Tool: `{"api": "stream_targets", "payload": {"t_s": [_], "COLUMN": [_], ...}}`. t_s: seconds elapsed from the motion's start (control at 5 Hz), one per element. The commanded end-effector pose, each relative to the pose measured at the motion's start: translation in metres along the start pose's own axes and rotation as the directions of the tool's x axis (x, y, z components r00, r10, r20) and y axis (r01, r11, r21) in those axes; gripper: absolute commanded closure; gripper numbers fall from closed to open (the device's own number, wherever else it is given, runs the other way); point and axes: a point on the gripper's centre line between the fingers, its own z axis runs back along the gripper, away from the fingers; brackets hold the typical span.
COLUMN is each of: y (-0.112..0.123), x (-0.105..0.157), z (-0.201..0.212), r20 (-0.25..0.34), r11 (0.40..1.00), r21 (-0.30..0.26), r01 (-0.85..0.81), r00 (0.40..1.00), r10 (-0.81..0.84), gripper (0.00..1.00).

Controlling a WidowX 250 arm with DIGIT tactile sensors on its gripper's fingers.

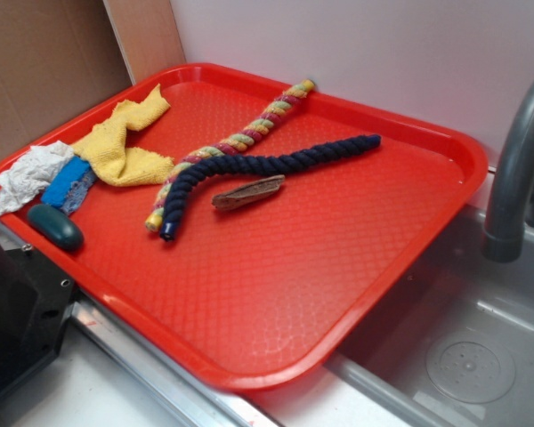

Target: Grab the wood chip.

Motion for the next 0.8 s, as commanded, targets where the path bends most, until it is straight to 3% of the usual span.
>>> {"api": "stream_targets", "payload": {"t_s": [0.0, 0.2, 0.4, 0.6], "y": [0.000, -0.001, -0.023, -0.037], "x": [0.000, 0.035, 0.067, 0.098], "z": [0.000, -0.055, -0.101, -0.140], "r20": [0.000, -0.023, 0.018, 0.042], "r11": [1.000, 0.984, 0.958, 0.949], "r21": [0.000, 0.044, 0.070, 0.027], "r01": [0.000, 0.170, 0.278, 0.313], "r00": [1.000, 0.985, 0.960, 0.948], "r10": [0.000, -0.169, -0.279, -0.314], "gripper": [0.00, 0.00, 0.00, 0.00]}}
